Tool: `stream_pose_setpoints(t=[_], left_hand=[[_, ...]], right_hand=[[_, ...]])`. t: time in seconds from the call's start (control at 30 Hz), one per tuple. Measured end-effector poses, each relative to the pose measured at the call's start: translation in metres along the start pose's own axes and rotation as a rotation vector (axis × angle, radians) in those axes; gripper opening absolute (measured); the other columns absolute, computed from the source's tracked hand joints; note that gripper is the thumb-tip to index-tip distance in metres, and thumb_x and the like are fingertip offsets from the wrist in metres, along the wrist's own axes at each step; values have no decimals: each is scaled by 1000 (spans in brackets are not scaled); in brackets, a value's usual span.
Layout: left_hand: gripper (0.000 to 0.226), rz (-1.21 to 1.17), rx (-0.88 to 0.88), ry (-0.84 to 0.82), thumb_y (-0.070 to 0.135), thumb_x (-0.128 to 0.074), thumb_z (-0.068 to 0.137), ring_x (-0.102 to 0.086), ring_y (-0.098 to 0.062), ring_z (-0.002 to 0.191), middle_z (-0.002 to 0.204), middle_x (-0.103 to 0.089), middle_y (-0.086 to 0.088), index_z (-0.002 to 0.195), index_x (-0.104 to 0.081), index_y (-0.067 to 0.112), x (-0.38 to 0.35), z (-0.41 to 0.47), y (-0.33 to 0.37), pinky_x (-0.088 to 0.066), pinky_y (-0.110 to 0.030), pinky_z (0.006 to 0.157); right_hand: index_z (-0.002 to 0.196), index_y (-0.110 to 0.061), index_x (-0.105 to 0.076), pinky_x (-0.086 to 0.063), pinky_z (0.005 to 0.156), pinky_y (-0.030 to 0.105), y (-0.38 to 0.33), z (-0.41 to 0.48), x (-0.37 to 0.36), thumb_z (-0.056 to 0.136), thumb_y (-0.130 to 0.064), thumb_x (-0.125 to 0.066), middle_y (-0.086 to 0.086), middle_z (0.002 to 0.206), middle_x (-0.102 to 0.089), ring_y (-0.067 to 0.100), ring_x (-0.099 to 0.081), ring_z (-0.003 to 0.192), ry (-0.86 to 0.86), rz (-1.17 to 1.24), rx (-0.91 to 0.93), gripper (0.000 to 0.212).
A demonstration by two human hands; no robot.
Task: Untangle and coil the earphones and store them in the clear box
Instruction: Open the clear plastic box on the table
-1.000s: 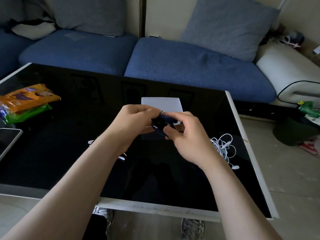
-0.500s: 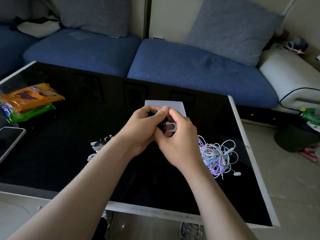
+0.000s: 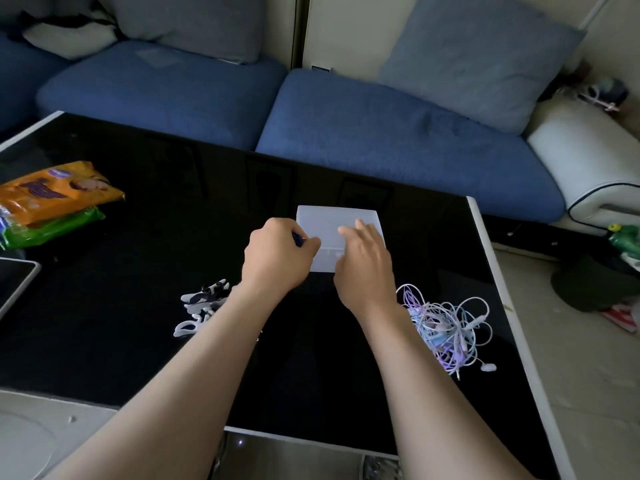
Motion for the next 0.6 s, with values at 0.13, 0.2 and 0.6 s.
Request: stream_pose_setpoints(t=[0.13,0.2,0.6], left_hand=[[36,201,-8,-48,20,-60,96,-67,-34,99,116,-69,-8,132,-64,18,0,9,-6,-59,-43,81],[47,266,1,-130,18,-60,93,-66,-36,99,117,-65,-10,140,-54,15,0,10,-8,-60,-46,84],[17,445,61,-479,19,-62,95,-74,-29,57,91,-69,-14,100,-48,9,-3,5,-11,-62,-35,59]], right_hand=[[133,-5,-59,-32,123,55,1,10,-29,87,2,-71,22,156,-48,44,-27,157,53,-69,29,48],[113,-3,-60,-45,110,59,-2,13,-35,73,10,-76,22,127,-63,49,-48,139,112,-109,50,45],[77,-15,-52,-28,48,28,-26,13,-31,44,0,-76,5,63,-50,26,-54,48,139,-430,129,43]])
Point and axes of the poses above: each hand's wrist, its own z-axis towards the middle knuckle, its own x-axis out of the back of the hand, y = z × x, the point moved 1 cm from there along z, towards the middle knuckle
